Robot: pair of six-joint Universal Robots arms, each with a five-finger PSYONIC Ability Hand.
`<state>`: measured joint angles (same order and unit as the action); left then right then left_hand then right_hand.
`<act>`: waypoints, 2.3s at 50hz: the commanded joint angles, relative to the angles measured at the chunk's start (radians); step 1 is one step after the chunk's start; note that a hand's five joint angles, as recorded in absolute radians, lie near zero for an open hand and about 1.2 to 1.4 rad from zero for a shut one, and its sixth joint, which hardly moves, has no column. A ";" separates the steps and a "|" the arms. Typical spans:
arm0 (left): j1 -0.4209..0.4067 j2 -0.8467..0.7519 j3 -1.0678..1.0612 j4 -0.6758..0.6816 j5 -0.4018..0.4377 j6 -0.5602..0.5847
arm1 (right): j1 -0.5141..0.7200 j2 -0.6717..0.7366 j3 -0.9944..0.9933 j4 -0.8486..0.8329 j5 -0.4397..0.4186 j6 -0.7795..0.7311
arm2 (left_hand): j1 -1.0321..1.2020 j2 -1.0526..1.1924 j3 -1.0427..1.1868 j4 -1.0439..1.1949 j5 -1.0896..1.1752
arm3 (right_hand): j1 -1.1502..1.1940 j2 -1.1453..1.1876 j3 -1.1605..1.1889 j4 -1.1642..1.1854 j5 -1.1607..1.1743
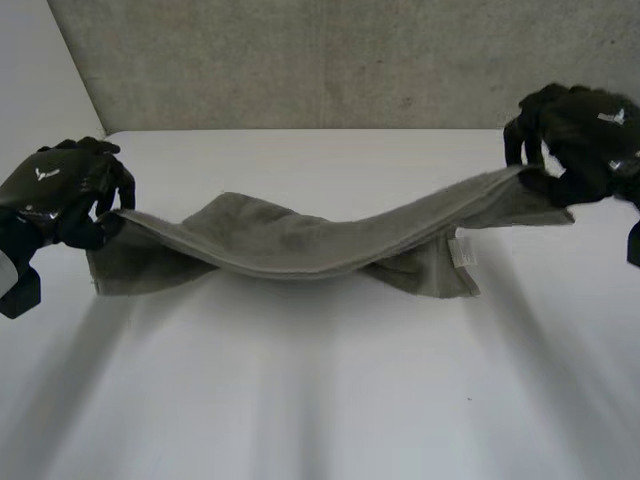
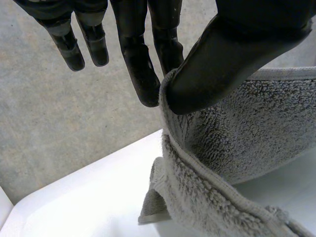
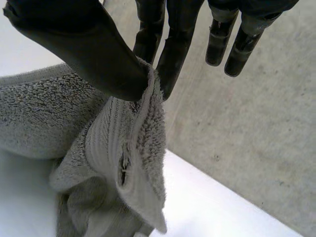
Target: Fold the towel.
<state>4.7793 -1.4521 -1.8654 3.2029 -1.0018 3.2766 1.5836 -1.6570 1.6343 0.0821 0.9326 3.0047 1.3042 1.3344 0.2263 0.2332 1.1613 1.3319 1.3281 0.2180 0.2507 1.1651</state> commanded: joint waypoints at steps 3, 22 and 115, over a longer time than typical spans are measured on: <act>-0.013 0.119 0.222 -0.149 -0.009 -0.096 | -0.004 -0.047 -0.270 0.151 0.011 0.011 | 0.092 0.062 -0.052 -0.059 0.060 | 0.064 0.068 -0.043 -0.076 0.057; -0.148 -0.402 0.464 -0.028 -0.190 -0.117 | 0.073 0.347 -0.381 0.013 0.126 -0.012 | 0.092 0.062 -0.052 -0.059 0.060 | 0.064 0.068 -0.043 -0.076 0.057; -0.237 -0.576 0.711 -0.017 -0.322 0.034 | 0.122 0.462 -0.568 0.028 0.262 -0.234 | 0.092 0.062 -0.052 -0.059 0.060 | 0.064 0.068 -0.043 -0.076 0.057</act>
<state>4.6039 -1.8876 -1.4887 3.2222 -1.2058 3.3041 1.6343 -1.3164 1.3988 0.1154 1.0908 2.7786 1.3046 1.3360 0.2263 0.2332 1.1613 1.3335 1.3318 0.2180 0.2507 1.1642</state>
